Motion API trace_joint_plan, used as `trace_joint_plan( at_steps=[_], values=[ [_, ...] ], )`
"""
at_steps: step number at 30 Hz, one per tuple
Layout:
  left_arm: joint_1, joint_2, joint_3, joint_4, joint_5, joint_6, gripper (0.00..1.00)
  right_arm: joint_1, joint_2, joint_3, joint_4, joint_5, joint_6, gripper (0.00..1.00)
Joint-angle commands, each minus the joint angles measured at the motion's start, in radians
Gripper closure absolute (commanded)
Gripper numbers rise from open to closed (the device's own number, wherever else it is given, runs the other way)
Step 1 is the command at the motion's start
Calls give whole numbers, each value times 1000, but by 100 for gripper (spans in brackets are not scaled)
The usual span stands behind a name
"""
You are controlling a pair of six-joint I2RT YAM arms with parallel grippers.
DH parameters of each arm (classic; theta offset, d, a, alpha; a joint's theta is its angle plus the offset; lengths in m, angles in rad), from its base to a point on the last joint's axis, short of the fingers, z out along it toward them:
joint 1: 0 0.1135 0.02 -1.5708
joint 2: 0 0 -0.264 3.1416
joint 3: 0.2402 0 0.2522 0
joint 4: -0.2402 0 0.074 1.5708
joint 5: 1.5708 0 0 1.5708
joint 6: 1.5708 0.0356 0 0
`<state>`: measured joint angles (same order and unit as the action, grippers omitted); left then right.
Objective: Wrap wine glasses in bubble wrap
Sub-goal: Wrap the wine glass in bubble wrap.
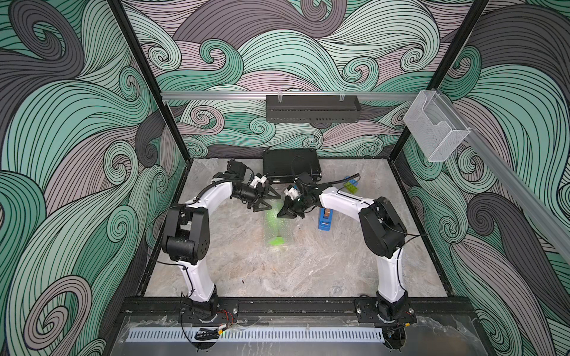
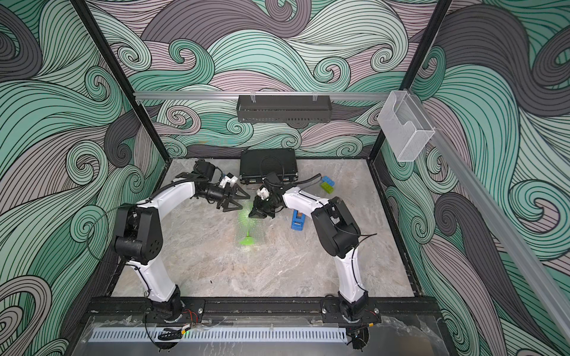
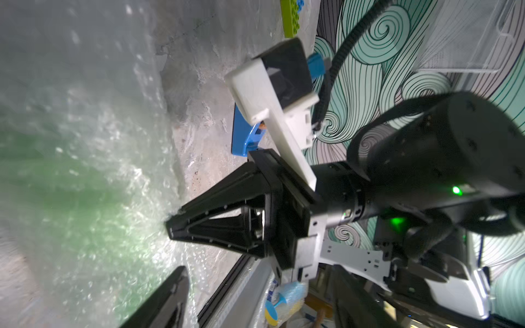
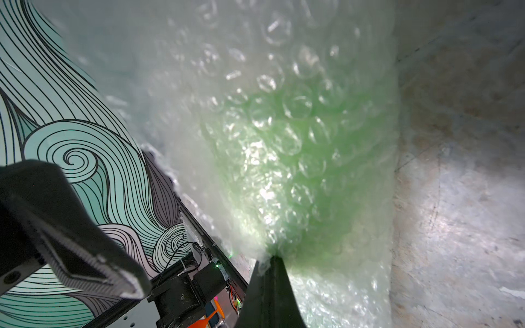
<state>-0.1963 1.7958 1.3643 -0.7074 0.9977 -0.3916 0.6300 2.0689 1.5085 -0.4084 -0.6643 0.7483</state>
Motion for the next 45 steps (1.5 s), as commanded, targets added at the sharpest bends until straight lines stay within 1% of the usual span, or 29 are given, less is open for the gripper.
trace_joint_plan(
  at_steps=[1, 3, 5, 6, 8, 10, 12, 14, 17, 23, 28, 33, 36, 40, 41, 43, 45],
  values=[
    [10, -45, -45, -46, -136, 59, 15, 7, 30, 14, -17, 28, 10, 100],
    [12, -34, -64, -46, -198, 74, 14, 8, 29, 14, -13, 27, 12, 100],
    [14, -6, -71, -37, -243, 83, 11, 10, 29, 15, -12, 24, 14, 100],
    [14, 10, -70, -29, -247, 88, 8, 10, 29, 15, -10, 23, 15, 100],
    [16, 59, -49, -20, -248, 91, 4, 13, 26, 15, -7, 22, 17, 100],
    [17, 110, -9, -35, -237, 101, 4, 14, 23, 15, -8, 20, 17, 100],
    [17, 160, 55, -81, -217, 144, 4, 15, 19, 15, -6, 19, 17, 100],
    [20, 211, 109, -123, -224, 163, 7, 14, 18, 15, -8, 17, 17, 100],
    [23, 259, 144, -136, -235, 166, 13, 14, 17, 16, -7, 15, 17, 100],
    [21, 324, 173, -156, -257, 182, 25, 15, 13, 15, -5, 14, 19, 100],
    [21, 363, 181, -182, -314, 184, 24, 21, 3, 15, -6, 12, 19, 100],
    [22, 396, 182, -188, -334, 181, 23, 24, 2, 25, -12, 5, 18, 100],
    [21, 402, 182, -193, -369, 182, 23, 22, -26, 33, -53, 17, -11, 92],
    [21, 409, 187, -197, -364, 178, 24, 22, -121, 5, -149, 73, -110, 71],
    [21, 407, 187, -198, -360, 176, 24, 22, -150, -14, -173, 90, -139, 68],
    [21, 406, 187, -197, -357, 173, 25, 26, -203, -63, -208, 133, -185, 67],
    [21, 402, 184, -195, -352, 168, 24, 34, -263, -137, -202, 172, -223, 66]
  ],
)
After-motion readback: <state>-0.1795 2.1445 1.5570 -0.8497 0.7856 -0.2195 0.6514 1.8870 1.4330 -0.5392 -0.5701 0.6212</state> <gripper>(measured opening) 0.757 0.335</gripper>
